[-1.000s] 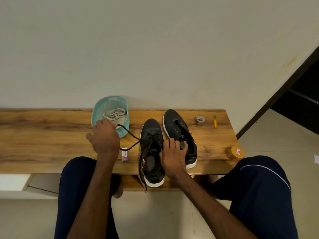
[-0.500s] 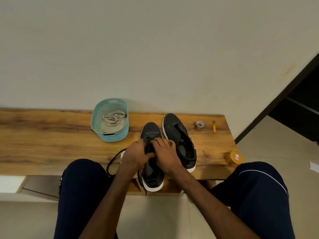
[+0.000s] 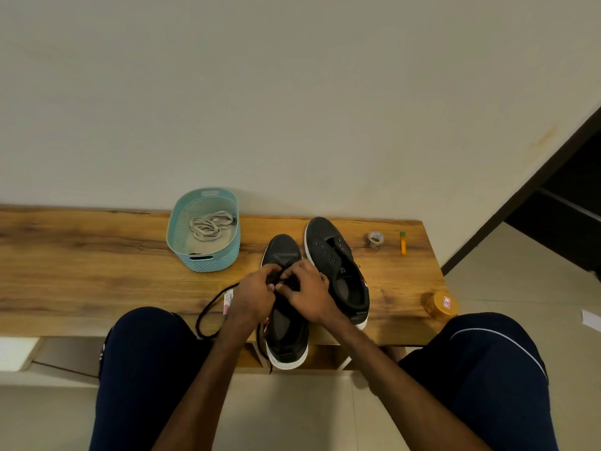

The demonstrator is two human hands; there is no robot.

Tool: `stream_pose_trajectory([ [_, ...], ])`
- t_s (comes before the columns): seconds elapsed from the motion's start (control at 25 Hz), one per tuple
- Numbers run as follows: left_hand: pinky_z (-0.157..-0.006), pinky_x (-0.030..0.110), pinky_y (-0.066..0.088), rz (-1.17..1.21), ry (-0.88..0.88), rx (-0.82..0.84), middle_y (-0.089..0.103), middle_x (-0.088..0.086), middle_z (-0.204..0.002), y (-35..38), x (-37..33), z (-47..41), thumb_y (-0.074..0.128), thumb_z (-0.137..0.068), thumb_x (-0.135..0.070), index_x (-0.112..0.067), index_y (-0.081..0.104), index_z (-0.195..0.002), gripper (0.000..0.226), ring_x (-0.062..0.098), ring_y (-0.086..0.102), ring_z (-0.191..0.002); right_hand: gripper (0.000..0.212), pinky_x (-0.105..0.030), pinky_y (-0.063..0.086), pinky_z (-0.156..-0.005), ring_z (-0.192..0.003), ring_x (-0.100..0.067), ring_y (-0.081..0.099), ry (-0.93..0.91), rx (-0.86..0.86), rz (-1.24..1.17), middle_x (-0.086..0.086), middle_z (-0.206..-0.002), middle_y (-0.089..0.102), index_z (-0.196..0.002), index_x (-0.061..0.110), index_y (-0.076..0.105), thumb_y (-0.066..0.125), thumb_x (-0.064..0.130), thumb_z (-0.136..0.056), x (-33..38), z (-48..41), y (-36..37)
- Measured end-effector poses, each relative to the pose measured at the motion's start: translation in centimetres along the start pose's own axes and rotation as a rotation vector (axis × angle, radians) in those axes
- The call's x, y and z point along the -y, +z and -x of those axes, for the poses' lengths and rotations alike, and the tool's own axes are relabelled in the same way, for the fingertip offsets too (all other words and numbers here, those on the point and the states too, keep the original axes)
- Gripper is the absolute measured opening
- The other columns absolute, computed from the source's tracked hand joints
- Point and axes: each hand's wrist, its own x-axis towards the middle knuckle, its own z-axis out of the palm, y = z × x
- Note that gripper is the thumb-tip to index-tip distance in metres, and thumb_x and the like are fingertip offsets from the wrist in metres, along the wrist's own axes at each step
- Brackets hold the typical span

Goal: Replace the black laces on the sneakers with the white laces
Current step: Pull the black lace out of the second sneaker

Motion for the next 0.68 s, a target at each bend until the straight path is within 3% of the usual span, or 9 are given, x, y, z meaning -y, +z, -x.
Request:
stream_pose_trajectory([
  [0.12,-0.084,0.044,0.058,0.014,-0.025,0.030,0.063,0.007,-0.130,-0.2,0.2,0.0,0.046,-0.098,-0.006,-0.029,0.055,-0.137,0.046,0.027,0.066,-0.104,0.016,-0.039,0.051,-0.087,-0.099,-0.028,0.063,0.233,-0.043,-0.599,-0.009,-0.097,0.063,-0.089,0.015,0.060,0.063,0.028,-0.095,0.2,0.1,-1.0],
  [0.2,-0.076,0.045,0.061,0.042,-0.046,0.054,0.062,0.006,-0.128,-0.2,0.2,0.1,0.047,-0.099,-0.008,-0.029,0.057,-0.134,0.042,0.027,0.068,-0.098,0.025,-0.033,0.052,-0.078,-0.088,-0.023,0.065,0.286,-0.088,-0.679,-0.006,-0.085,0.064,-0.083,0.012,0.060,0.062,0.033,-0.097,0.0,0.2,-1.6],
  [0.28,-0.079,0.047,0.060,0.042,-0.022,0.089,0.059,0.006,-0.132,-0.2,0.3,0.1,0.055,-0.097,-0.011,-0.028,0.054,-0.136,0.043,0.028,0.066,-0.103,0.027,-0.030,0.049,-0.074,-0.079,-0.013,0.059,0.129,-0.143,-0.348,0.000,-0.082,0.061,-0.080,0.013,0.061,0.063,0.035,-0.096,-0.2,0.0,-2.0],
  [0.4,-0.088,0.049,0.057,0.029,0.008,0.121,0.058,0.007,-0.132,-0.3,0.4,0.1,0.063,-0.093,-0.013,-0.026,0.051,-0.139,0.049,0.028,0.064,-0.109,0.017,-0.035,0.046,-0.088,-0.100,-0.014,0.052,-0.067,-0.093,0.258,0.003,-0.108,0.058,-0.104,0.020,0.066,0.056,0.032,-0.099,0.5,-0.1,-1.7],
  [0.52,-0.076,0.048,0.061,0.091,-0.010,0.151,0.058,0.005,-0.125,-0.6,0.2,0.2,0.066,-0.092,-0.016,-0.027,0.050,-0.139,0.050,0.027,0.065,-0.104,0.020,-0.038,0.038,-0.092,-0.109,-0.015,0.047,-0.091,-0.078,0.463,0.007,-0.115,0.056,-0.111,0.024,0.067,0.054,0.034,-0.100,0.5,-0.1,-1.6],
  [0.56,-0.072,0.047,0.062,0.104,-0.015,0.167,0.057,0.004,-0.123,-0.8,0.2,0.3,0.065,-0.093,-0.018,-0.028,0.049,-0.139,0.050,0.027,0.066,-0.101,0.015,-0.035,0.039,-0.091,-0.107,-0.013,0.048,-0.094,-0.112,0.359,0.008,-0.112,0.057,-0.105,0.024,0.069,0.058,0.030,-0.098,0.5,0.0,-1.6],
  [0.68,-0.065,0.043,0.062,0.116,-0.029,0.207,0.057,0.005,-0.120,-1.2,0.3,0.1,0.062,-0.096,-0.019,-0.027,0.048,-0.141,0.048,0.025,0.069,-0.090,0.008,-0.026,0.043,-0.083,-0.096,-0.010,0.057,0.060,-0.231,-0.254,0.004,-0.101,0.061,-0.096,0.018,0.068,0.060,0.016,-0.097,0.7,0.0,-2.5],
])
